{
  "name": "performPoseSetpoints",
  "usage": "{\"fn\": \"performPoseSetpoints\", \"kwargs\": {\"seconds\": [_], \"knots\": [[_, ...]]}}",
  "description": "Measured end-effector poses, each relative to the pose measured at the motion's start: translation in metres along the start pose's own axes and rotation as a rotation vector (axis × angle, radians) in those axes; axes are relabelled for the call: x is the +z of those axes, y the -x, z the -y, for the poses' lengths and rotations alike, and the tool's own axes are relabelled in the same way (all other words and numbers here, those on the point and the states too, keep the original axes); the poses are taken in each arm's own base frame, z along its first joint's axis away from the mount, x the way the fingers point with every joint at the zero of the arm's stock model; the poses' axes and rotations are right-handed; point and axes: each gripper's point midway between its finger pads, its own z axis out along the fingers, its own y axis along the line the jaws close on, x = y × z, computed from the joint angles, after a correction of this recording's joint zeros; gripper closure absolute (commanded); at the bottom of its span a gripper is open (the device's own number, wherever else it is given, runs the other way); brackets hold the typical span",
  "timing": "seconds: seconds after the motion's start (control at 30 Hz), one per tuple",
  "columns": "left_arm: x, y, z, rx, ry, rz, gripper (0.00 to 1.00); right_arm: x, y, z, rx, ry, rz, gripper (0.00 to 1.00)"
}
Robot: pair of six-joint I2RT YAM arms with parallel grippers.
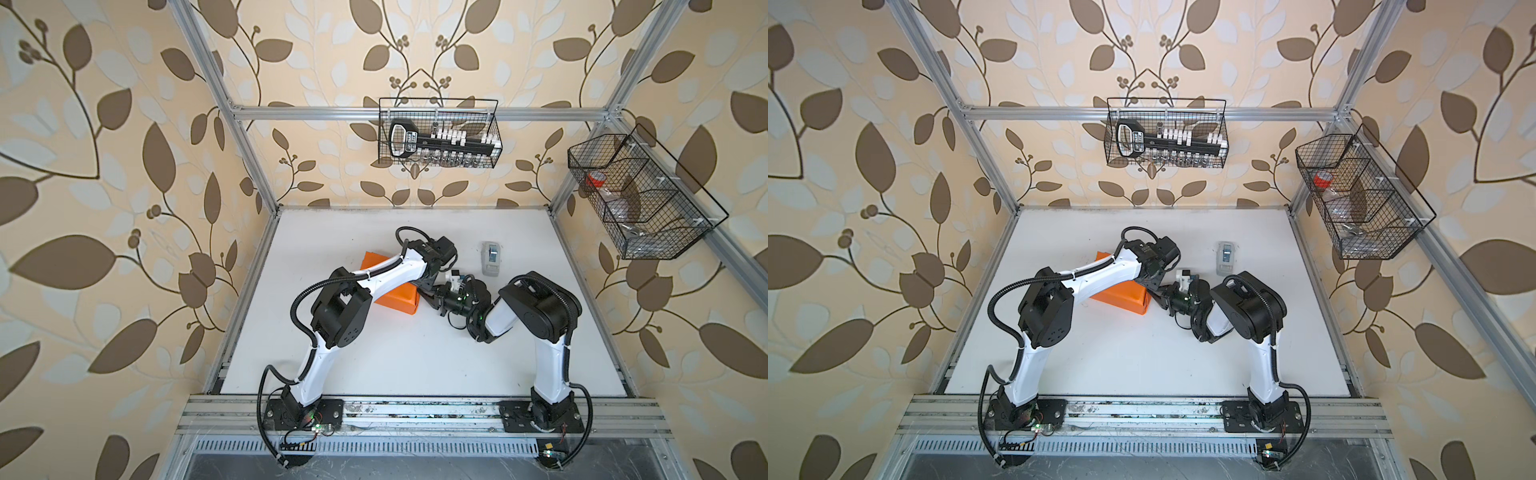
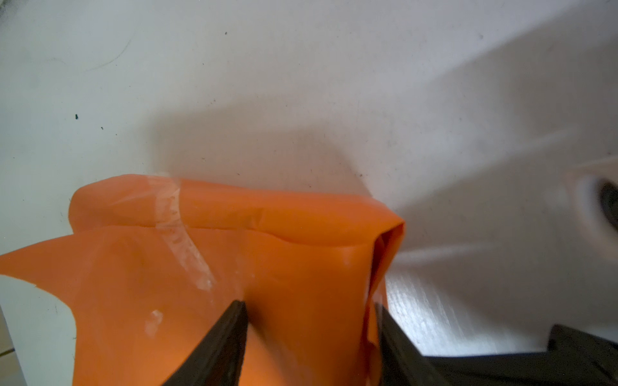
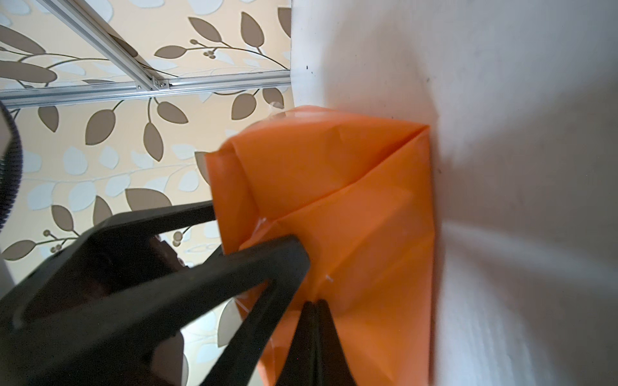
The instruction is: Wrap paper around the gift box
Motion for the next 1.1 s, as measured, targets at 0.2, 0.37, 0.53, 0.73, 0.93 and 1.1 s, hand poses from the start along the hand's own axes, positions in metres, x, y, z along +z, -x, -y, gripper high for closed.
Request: {"fn": "performPoseSetpoints", "kwargs": {"seconds": [0.2,0.37,0.53,0.73,0.93,1.1], "knots": [[-0.001,0.000,0.004,-0.003,-0.026,-0.004,0.24,-0.020,0.008,0.008,0.010,-0.025,0.031,1.00],[-0.011,-0.003,0.006,-0.005,-0.069,-0.017,0.22,-0.033,0.010,0.008,-0.005,-0.032,0.047,0.98],[-0.046,0.006,-0.001,-0.026,-0.118,0.030,0.19,-0.037,0.007,0.009,-0.023,-0.045,0.038,1.00],[-0.111,0.009,-0.039,-0.095,-0.166,0.162,0.27,-0.040,0.009,0.005,-0.043,-0.052,0.033,1.00],[-0.105,-0.026,-0.085,-0.183,-0.166,0.140,0.38,-0.033,0.017,-0.012,-0.086,-0.052,0.034,1.00],[-0.059,-0.056,-0.084,-0.206,-0.167,0.031,0.41,-0.019,0.028,-0.028,-0.127,-0.052,0.035,1.00]]}}
